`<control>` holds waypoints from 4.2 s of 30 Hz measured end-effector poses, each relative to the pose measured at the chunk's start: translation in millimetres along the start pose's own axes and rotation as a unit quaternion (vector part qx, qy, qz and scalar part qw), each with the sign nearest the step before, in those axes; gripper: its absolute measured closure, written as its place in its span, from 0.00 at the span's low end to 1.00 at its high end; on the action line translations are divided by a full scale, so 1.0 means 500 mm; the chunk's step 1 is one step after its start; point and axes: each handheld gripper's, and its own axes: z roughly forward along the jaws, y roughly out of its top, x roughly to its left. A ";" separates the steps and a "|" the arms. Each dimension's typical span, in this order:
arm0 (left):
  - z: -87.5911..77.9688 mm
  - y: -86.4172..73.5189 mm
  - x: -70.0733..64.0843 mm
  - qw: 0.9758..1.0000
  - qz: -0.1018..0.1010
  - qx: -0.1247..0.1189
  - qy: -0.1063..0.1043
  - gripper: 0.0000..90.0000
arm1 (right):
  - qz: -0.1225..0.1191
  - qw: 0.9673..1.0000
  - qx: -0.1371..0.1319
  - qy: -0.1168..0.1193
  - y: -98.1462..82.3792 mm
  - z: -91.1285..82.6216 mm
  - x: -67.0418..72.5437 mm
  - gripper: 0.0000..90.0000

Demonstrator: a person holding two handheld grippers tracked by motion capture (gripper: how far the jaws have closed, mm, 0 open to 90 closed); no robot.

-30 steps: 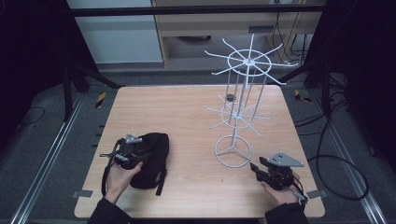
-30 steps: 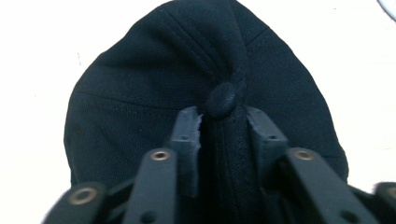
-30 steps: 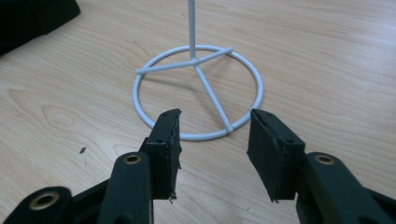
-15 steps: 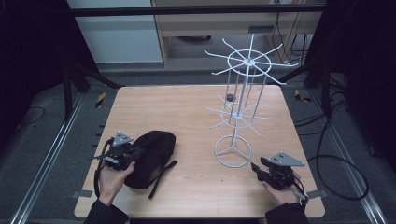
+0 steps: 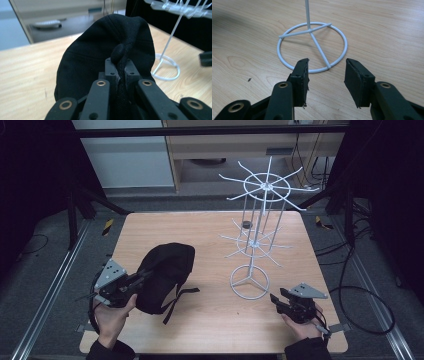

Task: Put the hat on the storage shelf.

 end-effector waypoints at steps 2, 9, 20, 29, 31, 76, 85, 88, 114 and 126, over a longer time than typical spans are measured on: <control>-0.009 0.005 -0.002 1.000 -0.002 -0.017 -0.002 0.94 | -0.002 1.000 -0.001 -0.002 0.000 0.001 0.000 0.60; -0.034 0.025 -0.013 0.998 -0.006 -0.068 -0.009 0.94 | -0.004 1.000 -0.008 -0.008 -0.001 -0.001 -0.002 0.60; -0.061 0.080 -0.041 0.989 -0.006 -0.141 -0.043 0.94 | -0.009 1.000 -0.012 -0.011 -0.002 -0.001 -0.002 0.60; -0.056 0.128 -0.073 0.984 0.001 -0.164 -0.070 0.94 | -0.008 1.000 -0.011 -0.011 -0.002 -0.001 -0.002 0.60; -0.058 0.141 -0.079 0.983 0.006 -0.169 -0.072 0.94 | -0.013 1.000 -0.011 -0.012 -0.002 0.000 -0.003 0.60; 0.037 0.234 -0.153 0.980 0.011 -0.158 -0.124 0.93 | -0.010 1.000 -0.008 -0.007 -0.002 0.001 0.000 0.60; 0.064 0.209 -0.154 0.984 0.015 -0.128 -0.126 0.92 | -0.014 1.000 -0.007 -0.008 -0.002 0.002 -0.001 0.59; 0.075 0.204 -0.158 0.985 0.019 -0.118 -0.125 0.91 | -0.013 1.000 -0.006 -0.007 -0.002 0.003 0.000 0.59; 0.118 0.169 -0.175 0.988 0.042 -0.080 -0.125 0.72 | -0.015 1.000 -0.008 -0.009 -0.003 0.003 0.000 0.58; 0.071 0.119 -0.138 0.989 0.040 -0.086 -0.117 0.51 | -0.016 1.000 -0.008 -0.011 -0.004 0.003 0.000 0.56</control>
